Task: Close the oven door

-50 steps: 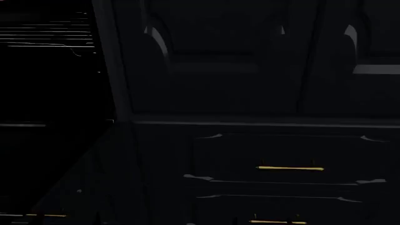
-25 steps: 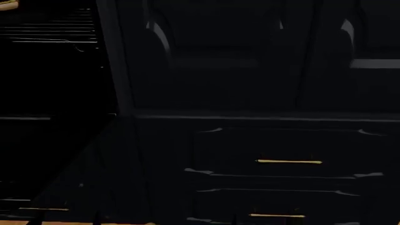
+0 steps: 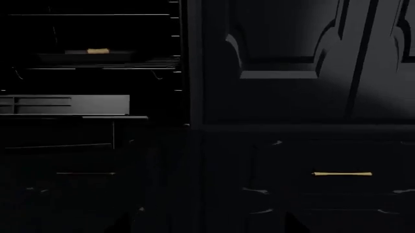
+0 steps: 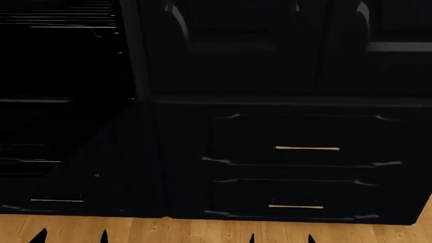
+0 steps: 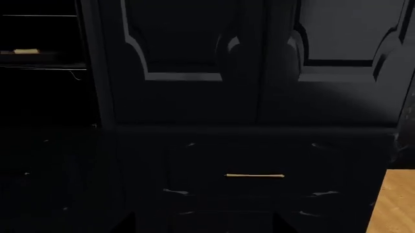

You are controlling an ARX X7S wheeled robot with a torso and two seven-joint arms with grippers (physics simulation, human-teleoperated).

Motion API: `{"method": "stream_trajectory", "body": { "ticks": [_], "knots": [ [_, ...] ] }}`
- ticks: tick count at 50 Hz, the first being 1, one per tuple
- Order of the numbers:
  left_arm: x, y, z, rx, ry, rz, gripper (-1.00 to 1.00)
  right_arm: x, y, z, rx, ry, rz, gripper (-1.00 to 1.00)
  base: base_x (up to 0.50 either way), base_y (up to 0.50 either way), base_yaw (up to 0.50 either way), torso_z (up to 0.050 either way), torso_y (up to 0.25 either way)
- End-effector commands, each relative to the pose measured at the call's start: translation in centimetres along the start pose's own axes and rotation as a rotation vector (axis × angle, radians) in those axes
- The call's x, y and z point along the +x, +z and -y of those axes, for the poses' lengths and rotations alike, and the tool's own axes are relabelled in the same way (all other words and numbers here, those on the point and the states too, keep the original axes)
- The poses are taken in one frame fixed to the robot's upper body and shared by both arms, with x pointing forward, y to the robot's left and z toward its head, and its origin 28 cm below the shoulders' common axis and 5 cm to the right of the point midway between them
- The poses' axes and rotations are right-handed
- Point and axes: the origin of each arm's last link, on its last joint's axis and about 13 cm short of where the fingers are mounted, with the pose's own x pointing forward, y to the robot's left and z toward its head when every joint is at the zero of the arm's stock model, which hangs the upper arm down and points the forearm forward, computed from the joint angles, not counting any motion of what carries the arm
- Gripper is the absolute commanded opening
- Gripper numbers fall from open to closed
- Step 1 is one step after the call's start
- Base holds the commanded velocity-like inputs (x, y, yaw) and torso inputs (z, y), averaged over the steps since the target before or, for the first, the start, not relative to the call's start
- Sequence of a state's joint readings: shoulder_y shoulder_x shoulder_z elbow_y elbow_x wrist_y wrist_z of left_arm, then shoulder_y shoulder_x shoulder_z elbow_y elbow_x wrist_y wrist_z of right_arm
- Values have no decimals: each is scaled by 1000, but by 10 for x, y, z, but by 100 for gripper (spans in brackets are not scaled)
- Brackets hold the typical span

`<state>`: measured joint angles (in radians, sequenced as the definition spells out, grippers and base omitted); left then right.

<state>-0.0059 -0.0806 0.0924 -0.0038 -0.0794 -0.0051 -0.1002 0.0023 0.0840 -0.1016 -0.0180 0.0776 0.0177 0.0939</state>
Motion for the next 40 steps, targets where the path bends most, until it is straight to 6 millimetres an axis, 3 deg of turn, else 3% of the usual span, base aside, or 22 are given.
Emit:
{"method": "stream_trajectory", "body": {
  "ticks": [1, 27, 40],
  "knots": [
    [0, 0, 0, 0, 2, -2, 100, 0, 0, 0, -3, 1, -2, 100, -312, 0, 0, 0, 0],
    [1, 0, 0, -2, 6, -6, 100, 0, 0, -1, -17, 7, -2, 100, -192, 169, 0, 0, 0],
    [1, 0, 0, -2, 6, -6, 100, -1, 0, -1, -23, 20, 2, 100, -23, 408, 0, 0, 0]
  ]
}}
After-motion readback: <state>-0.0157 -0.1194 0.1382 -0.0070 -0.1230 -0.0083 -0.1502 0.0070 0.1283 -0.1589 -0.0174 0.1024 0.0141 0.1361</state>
